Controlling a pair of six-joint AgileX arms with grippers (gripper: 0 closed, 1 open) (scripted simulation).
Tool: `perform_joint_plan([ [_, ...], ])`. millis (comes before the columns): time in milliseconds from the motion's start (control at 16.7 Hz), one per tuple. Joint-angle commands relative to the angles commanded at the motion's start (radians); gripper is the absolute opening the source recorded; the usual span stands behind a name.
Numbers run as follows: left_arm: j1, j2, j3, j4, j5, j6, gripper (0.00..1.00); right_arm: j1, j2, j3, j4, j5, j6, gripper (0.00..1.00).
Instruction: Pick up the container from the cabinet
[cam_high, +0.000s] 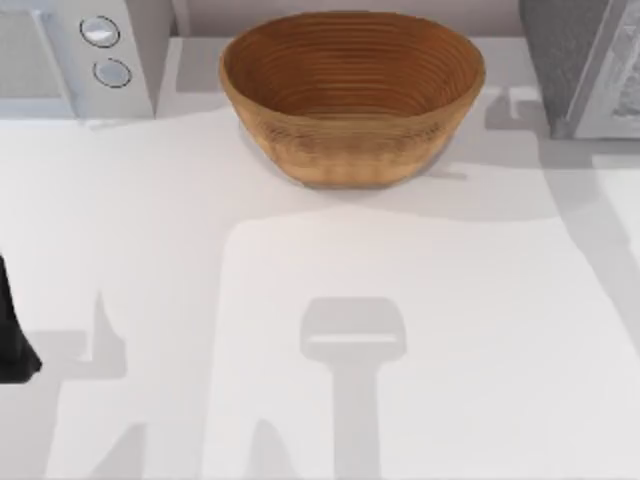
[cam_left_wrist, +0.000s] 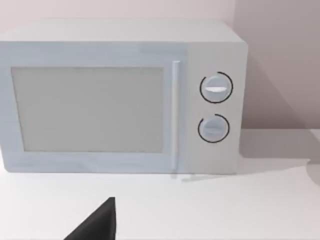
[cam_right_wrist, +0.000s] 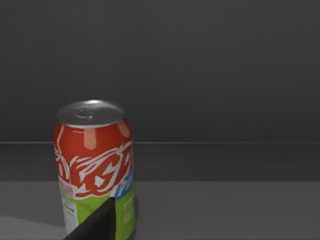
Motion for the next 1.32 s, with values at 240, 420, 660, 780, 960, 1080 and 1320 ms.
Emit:
perform_joint_plan([
  [240, 0.0, 0.0, 0.0, 0.0, 0.0, 0.0, 1.0, 0.122, 0.057, -0.021, 0.081, 0.127, -0.002, 1.0],
  [420, 0.0, 0.0, 0.0, 0.0, 0.0, 0.0, 1.0, 0.195, 0.095, -0.044, 0.143, 0.2, -0.005, 1.0],
  [660, 0.0, 0.0, 0.0, 0.0, 0.0, 0.0, 1.0, 0.195, 0.094, -0.045, 0.144, 0.201, -0.005, 1.0],
  [780, 0.0, 0.0, 0.0, 0.0, 0.0, 0.0, 1.0, 0.19, 0.11, -0.031, 0.144, 0.196, -0.006, 1.0],
  [960, 0.0, 0.0, 0.0, 0.0, 0.0, 0.0, 1.0, 0.166, 0.185, 0.04, 0.147, 0.173, -0.006, 1.0],
  [1080, 0.0, 0.0, 0.0, 0.0, 0.0, 0.0, 1.0, 0.147, 0.243, 0.096, 0.15, 0.154, -0.005, 1.0],
  [1320, 0.0, 0.0, 0.0, 0.0, 0.0, 0.0, 1.0, 0.126, 0.307, 0.157, 0.153, 0.134, -0.005, 1.0],
])
